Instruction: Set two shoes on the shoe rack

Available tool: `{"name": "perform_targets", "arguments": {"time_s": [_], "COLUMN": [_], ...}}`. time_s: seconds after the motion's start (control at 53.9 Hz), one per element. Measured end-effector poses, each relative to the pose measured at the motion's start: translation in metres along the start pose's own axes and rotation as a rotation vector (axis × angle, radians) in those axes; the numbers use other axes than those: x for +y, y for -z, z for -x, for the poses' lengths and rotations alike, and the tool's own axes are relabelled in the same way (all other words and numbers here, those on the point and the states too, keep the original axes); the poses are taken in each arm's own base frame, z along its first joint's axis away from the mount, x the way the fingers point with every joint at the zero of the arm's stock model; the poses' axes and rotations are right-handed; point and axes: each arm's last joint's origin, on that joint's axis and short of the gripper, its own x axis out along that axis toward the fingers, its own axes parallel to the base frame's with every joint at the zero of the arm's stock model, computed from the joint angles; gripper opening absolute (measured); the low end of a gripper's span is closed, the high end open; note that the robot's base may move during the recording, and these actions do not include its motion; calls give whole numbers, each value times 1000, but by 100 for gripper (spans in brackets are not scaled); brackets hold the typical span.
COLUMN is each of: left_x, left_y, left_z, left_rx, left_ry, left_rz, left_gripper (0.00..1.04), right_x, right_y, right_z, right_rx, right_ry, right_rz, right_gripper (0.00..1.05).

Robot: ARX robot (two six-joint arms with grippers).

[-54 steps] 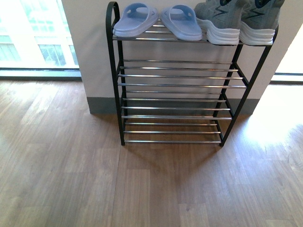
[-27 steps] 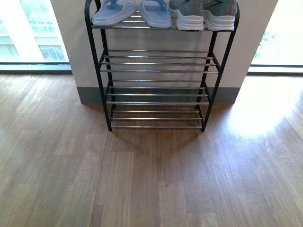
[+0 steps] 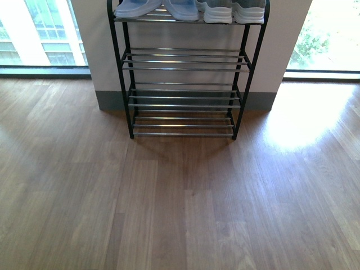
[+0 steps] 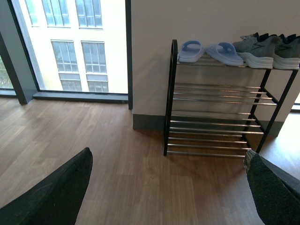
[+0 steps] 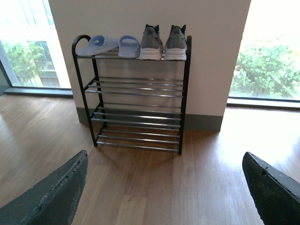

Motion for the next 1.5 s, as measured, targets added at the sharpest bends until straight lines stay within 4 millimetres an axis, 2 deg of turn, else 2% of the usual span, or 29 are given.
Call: {"name": "perform_targets", "arguments": {"time_s": [1.504], "left_x": [0], "left_y": [0], "left_z": [0], "left_rx": [0], "left_ry": [0], "left_rz": [0], "left_gripper": [95], "right_x": [0], "right_y": [0], "right_z": [0], "right_rx": [0], "right_ry": [-1], "right_rz": [0], "right_gripper": [96]}}
